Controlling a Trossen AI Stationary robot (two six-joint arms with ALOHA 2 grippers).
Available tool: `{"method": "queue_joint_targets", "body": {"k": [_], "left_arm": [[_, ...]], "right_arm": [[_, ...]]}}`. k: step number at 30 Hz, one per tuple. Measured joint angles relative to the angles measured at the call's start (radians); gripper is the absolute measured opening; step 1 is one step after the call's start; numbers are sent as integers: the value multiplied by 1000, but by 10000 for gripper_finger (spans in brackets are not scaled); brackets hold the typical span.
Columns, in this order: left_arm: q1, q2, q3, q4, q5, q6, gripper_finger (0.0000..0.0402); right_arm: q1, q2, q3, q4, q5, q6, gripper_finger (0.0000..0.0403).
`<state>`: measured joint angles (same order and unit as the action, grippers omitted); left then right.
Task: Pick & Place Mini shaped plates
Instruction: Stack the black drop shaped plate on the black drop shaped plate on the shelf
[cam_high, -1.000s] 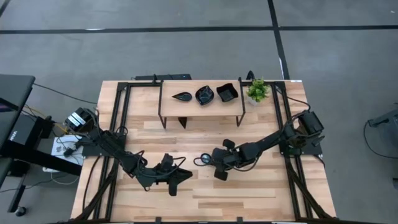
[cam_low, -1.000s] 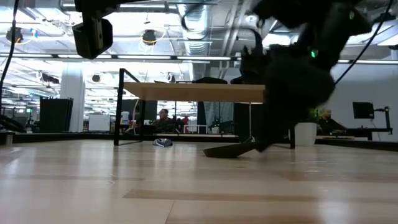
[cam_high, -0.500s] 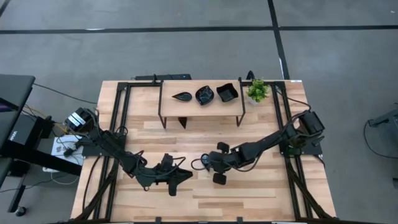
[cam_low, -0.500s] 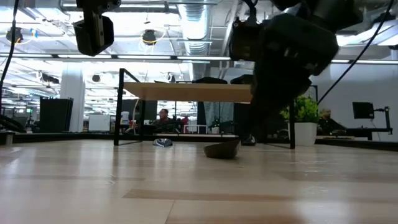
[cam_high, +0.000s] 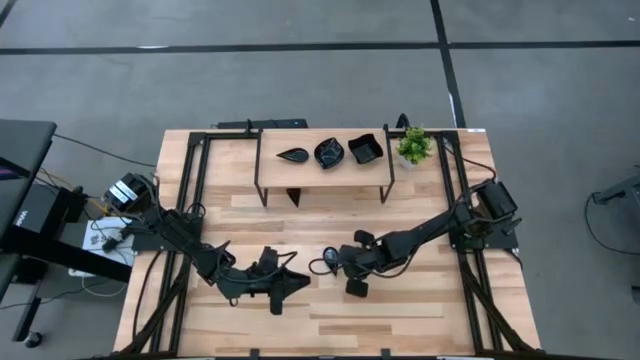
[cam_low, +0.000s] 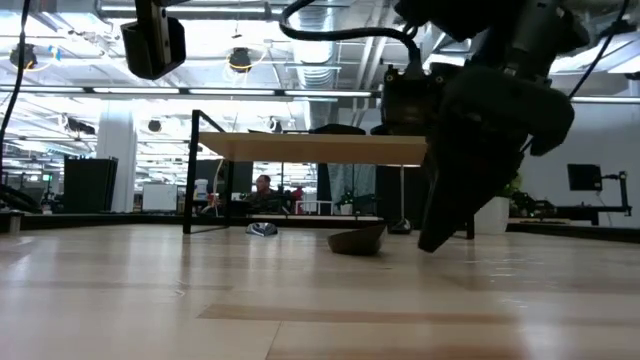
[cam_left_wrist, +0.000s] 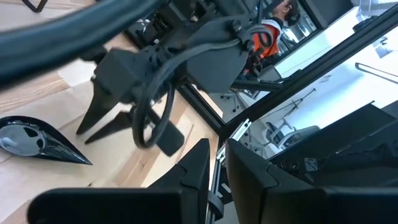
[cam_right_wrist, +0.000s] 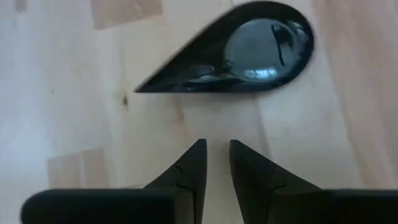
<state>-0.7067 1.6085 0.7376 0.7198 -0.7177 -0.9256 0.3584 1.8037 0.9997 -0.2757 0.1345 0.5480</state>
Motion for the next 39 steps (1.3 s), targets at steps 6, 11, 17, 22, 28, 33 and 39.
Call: {"method": "queue_joint_targets", "body": {"k": [6, 11, 17, 22, 28, 33, 39], "left_arm": [[-10, 0, 0, 13, 8, 0, 53], [-33, 0, 0, 17, 9, 0, 53], [-50, 0, 0, 22, 8, 0, 53], [-55, 0, 0, 28, 8, 1, 53], [-56, 0, 0, 32, 6, 7, 53], [-38, 0, 1, 43, 0, 8, 53], [-6, 0, 1, 44, -5, 33, 53]], "right_arm": [[-1, 75, 65, 20, -1, -22, 65], [-2, 137, 164, 19, -7, -90, 65], [-8, 168, 240, 27, -18, -129, 65], [-16, 155, 257, 29, -18, -176, 65], [0, 127, 273, 12, -67, -184, 65], [36, 14, 274, -70, -56, -195, 65], [62, -170, 275, -226, 30, -218, 65]]}}
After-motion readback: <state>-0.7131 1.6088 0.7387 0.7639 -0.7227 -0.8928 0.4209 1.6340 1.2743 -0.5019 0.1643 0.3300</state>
